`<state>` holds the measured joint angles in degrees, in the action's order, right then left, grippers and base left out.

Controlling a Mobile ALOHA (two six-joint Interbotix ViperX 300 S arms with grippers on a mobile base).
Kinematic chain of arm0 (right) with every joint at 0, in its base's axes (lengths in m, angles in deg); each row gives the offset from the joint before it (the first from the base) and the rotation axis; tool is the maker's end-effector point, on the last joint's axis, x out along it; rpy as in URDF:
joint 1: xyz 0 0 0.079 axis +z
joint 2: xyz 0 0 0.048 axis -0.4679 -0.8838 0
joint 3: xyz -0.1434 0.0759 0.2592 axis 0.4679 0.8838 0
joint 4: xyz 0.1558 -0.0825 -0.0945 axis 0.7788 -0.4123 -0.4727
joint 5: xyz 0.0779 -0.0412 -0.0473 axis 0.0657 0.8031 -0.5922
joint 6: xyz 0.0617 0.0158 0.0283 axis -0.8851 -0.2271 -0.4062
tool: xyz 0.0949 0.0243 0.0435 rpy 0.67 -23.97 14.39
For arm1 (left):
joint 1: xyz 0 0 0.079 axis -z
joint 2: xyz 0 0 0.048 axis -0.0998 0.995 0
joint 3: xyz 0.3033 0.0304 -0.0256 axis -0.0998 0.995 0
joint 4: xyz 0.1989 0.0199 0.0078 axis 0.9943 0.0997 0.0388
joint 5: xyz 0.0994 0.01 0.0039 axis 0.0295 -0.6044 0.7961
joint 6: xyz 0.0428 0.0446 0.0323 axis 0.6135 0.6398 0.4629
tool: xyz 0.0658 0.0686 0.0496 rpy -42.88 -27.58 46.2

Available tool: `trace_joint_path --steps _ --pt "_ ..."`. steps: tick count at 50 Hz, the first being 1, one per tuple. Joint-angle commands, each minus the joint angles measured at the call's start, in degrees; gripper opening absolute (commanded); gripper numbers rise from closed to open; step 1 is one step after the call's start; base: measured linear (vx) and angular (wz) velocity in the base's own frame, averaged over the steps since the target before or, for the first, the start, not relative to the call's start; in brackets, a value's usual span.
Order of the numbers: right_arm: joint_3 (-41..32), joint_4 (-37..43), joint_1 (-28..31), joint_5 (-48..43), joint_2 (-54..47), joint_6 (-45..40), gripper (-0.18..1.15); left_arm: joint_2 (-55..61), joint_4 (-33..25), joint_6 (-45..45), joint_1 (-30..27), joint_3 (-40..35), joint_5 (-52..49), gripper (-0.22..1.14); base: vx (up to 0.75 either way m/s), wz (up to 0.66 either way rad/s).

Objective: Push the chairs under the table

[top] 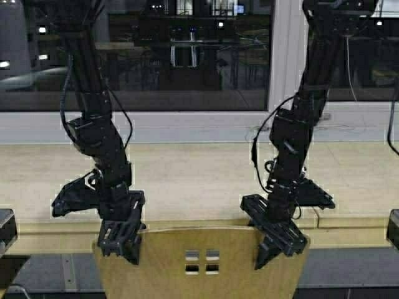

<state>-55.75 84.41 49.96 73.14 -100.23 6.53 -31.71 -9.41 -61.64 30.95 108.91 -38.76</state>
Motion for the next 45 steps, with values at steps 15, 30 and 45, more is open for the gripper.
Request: trace_joint_path --steps 15,30,45 --pt "2.4 -2.2 1.2 -0.9 1.1 10.0 0.09 -4.7 1.8 3.6 -0.9 0.2 -2.1 0.23 0.09 0.02" --pt "2.4 -1.9 0.1 3.5 2.6 10.0 0.77 -5.2 1.9 9.5 -0.8 -1.0 -3.9 0.74 0.01 0.0" --pt "6.7 -1.8 -0.9 4.5 6.4 9.1 0.92 -8.2 1.9 11.4 -0.8 0.4 -8.5 0.88 0.0 0.0"
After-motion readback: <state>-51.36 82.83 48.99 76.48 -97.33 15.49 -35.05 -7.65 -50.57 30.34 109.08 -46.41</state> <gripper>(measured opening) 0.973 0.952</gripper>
